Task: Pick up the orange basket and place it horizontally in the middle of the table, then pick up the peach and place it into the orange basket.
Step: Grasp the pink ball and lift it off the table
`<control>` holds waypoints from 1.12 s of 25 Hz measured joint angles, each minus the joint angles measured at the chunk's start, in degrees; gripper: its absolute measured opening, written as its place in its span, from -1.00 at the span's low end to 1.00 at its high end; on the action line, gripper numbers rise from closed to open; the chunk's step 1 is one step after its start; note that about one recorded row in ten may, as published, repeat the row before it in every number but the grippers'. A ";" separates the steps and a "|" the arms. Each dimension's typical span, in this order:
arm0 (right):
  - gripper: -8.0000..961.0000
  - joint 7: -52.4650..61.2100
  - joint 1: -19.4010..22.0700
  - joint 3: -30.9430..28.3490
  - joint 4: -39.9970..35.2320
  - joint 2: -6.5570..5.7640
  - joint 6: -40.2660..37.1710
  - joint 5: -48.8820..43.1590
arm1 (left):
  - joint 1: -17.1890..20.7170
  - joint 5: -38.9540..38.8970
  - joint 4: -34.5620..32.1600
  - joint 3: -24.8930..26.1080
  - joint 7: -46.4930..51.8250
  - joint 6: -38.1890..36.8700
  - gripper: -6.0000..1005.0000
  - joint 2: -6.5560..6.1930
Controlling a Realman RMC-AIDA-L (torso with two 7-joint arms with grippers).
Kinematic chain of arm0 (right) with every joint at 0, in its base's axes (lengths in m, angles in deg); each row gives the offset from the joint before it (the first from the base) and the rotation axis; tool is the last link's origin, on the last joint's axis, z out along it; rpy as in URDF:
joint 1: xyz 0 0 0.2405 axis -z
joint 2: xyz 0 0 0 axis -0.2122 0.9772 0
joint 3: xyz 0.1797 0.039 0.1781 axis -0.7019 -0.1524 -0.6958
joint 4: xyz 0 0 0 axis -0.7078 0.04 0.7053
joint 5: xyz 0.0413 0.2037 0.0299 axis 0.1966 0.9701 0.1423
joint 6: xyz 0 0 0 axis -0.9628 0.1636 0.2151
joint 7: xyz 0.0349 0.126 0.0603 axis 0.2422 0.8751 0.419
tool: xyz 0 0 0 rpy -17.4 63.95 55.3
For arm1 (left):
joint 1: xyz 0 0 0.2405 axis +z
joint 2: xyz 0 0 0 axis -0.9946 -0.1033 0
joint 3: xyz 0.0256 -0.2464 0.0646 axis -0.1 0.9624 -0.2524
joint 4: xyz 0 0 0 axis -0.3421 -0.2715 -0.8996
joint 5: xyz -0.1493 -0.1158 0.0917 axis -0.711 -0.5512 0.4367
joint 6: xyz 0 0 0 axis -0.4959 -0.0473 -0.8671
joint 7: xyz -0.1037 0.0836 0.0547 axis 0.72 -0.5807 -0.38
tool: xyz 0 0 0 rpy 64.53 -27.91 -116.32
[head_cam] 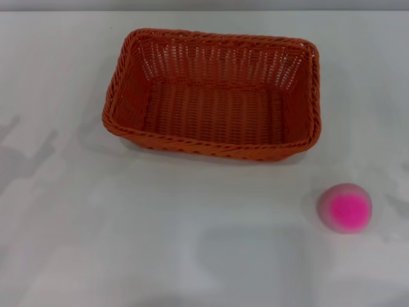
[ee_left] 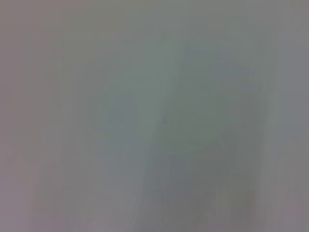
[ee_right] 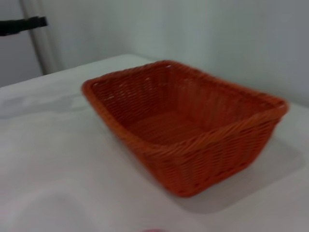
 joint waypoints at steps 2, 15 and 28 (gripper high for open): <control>0.70 -0.68 -0.62 0.65 1.61 0.00 -0.36 -1.04 | 0.00 -0.02 -0.27 -0.04 -0.02 0.67 0.71 0.01; 0.69 -2.96 -7.45 5.28 11.71 -0.12 -3.37 -6.28 | 0.04 0.16 -0.69 -0.04 -0.18 3.48 0.71 0.00; 0.56 -2.73 -9.82 9.16 13.31 0.00 -7.89 -7.99 | 0.75 0.17 -0.69 0.30 -0.23 3.34 0.71 -0.08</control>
